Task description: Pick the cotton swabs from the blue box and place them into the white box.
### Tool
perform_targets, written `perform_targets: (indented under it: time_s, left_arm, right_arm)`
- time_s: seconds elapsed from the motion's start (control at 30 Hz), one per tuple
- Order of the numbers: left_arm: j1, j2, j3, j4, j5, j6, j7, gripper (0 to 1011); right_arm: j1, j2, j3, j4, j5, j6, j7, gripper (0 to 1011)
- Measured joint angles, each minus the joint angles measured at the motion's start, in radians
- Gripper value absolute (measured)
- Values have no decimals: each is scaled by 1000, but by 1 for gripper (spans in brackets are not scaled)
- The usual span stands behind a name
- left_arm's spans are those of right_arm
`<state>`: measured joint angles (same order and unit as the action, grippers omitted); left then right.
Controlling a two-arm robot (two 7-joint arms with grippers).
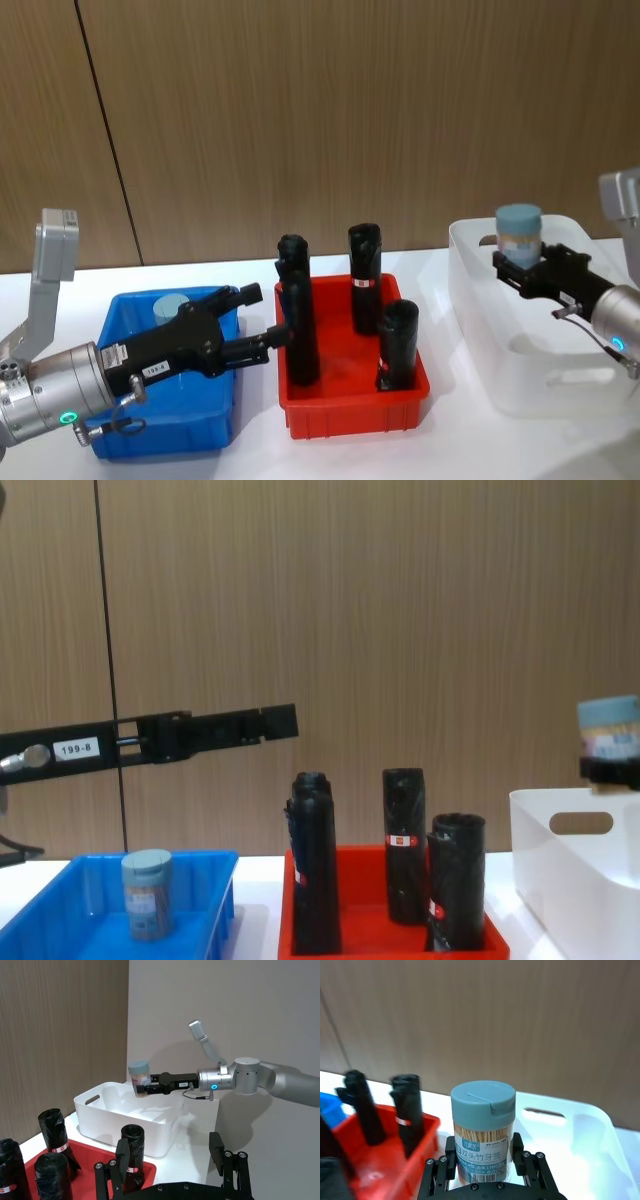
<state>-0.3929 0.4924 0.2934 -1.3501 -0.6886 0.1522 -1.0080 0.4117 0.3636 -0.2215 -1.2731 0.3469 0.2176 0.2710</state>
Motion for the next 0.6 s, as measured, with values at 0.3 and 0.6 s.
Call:
perform_targets:
  time_s: [0.3, 0.6]
  left_arm:
    - [0, 0, 0, 0, 0, 0, 0, 1004]
    - [0, 0, 0, 0, 0, 0, 0, 1004]
  right_arm:
    - [38, -10, 2, 99, -23, 29, -24, 639]
    - [59, -14, 4, 145, -42, 45, -27, 828]
